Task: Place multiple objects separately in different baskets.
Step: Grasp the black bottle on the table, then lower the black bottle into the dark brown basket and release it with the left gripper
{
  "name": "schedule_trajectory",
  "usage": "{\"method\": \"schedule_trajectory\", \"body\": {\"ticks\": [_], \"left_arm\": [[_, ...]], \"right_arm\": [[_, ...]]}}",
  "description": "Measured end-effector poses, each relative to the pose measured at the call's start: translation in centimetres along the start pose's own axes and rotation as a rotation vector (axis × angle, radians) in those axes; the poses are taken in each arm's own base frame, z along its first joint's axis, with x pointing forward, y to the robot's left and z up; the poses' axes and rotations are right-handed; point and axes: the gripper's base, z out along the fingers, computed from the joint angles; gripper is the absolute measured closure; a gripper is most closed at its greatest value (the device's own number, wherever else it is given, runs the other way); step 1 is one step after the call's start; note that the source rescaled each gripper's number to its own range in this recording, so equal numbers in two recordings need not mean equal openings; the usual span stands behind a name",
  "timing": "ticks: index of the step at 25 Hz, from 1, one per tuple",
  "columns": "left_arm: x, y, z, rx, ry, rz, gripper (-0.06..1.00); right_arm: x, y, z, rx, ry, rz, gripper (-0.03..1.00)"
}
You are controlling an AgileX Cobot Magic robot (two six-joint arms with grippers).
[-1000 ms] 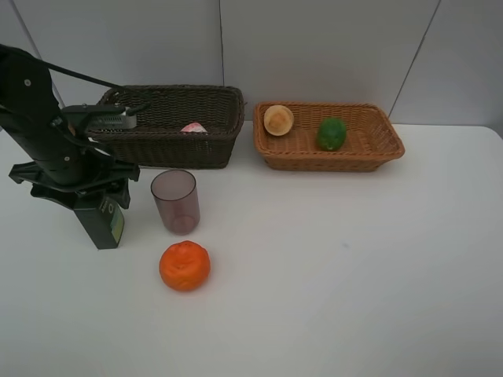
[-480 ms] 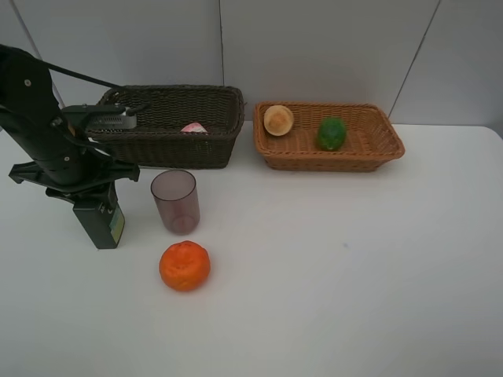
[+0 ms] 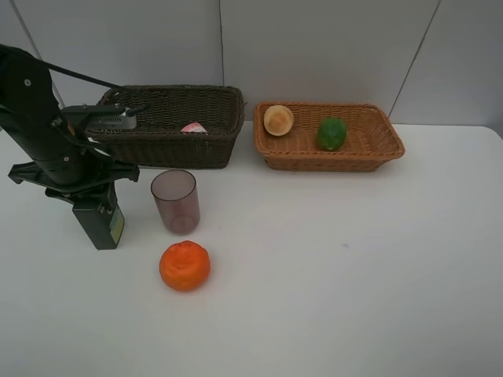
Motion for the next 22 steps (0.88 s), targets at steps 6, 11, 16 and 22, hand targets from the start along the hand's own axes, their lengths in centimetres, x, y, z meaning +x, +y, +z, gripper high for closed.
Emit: {"method": "schedule_trajectory", "body": {"ticks": [6, 11, 16, 22], "left_arm": [[0.1, 0.0, 0.0, -0.004, 0.009, 0.0, 0.49], [-0.7, 0.0, -1.5, -0.019, 0.03, -0.005, 0.49], [-3.9, -0.7, -5.2, -0.012, -0.028, -0.018, 0.49], [-8.6, -1.8, -10.2, 0.029, -0.182, -0.032, 0.49]], "right_arm": [[0.0, 0.0, 0.0, 0.0, 0.0, 0.0, -0.03], [0.0, 0.0, 0.0, 0.0, 0.0, 0.0, -0.03], [0.0, 0.0, 0.0, 0.0, 0.0, 0.0, -0.03], [0.0, 0.0, 0.0, 0.0, 0.0, 0.0, -0.03]]}}
